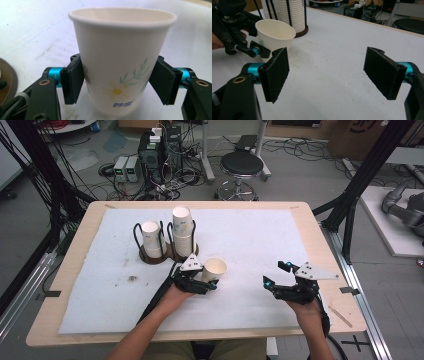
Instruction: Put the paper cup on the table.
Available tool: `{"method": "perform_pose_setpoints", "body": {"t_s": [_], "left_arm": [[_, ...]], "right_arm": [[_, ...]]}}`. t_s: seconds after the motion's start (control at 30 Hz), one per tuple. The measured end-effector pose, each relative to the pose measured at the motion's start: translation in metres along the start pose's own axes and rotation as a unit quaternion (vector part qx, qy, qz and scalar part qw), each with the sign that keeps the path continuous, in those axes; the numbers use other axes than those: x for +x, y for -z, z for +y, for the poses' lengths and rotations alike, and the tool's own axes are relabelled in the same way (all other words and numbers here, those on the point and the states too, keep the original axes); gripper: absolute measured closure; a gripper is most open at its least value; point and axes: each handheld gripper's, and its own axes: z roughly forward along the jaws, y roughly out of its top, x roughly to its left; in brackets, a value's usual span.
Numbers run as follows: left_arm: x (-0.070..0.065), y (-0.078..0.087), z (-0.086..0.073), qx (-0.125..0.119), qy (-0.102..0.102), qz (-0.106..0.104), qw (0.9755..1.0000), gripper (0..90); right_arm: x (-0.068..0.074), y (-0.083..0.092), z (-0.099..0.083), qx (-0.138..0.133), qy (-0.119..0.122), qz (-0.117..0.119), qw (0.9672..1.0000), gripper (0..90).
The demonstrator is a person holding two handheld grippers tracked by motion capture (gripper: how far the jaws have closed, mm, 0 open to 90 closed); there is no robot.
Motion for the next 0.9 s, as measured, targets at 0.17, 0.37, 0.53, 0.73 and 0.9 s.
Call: {"method": "perform_pose_setpoints", "body": {"t_s": [0.17,0.37,0.53,0.73,0.9], "left_arm": [[0.000,0.008,-0.005,0.020,-0.007,-0.002,0.9998,32.3],[0.002,0.009,-0.009,0.010,0.002,-0.007,0.9999,27.9],[0.003,0.022,-0.012,-0.008,0.016,-0.007,0.9998,20.0],[0.005,0.058,-0.014,-0.052,0.011,0.000,0.9986,19.9],[0.011,0.092,-0.018,-0.098,0.016,0.012,0.9950,19.7]], "right_arm": [[0.000,0.000,0.000,0.001,0.001,0.000,1.0000,21.2],[0.001,-0.001,0.000,0.002,0.002,0.002,1.0000,21.2],[-0.001,-0.001,-0.001,0.004,-0.001,0.002,1.0000,21.2],[-0.001,0.000,-0.001,0.003,-0.001,0.002,1.0000,21.2],[-0.002,0.001,-0.001,0.003,-0.004,0.000,1.0000,21.2]]}}
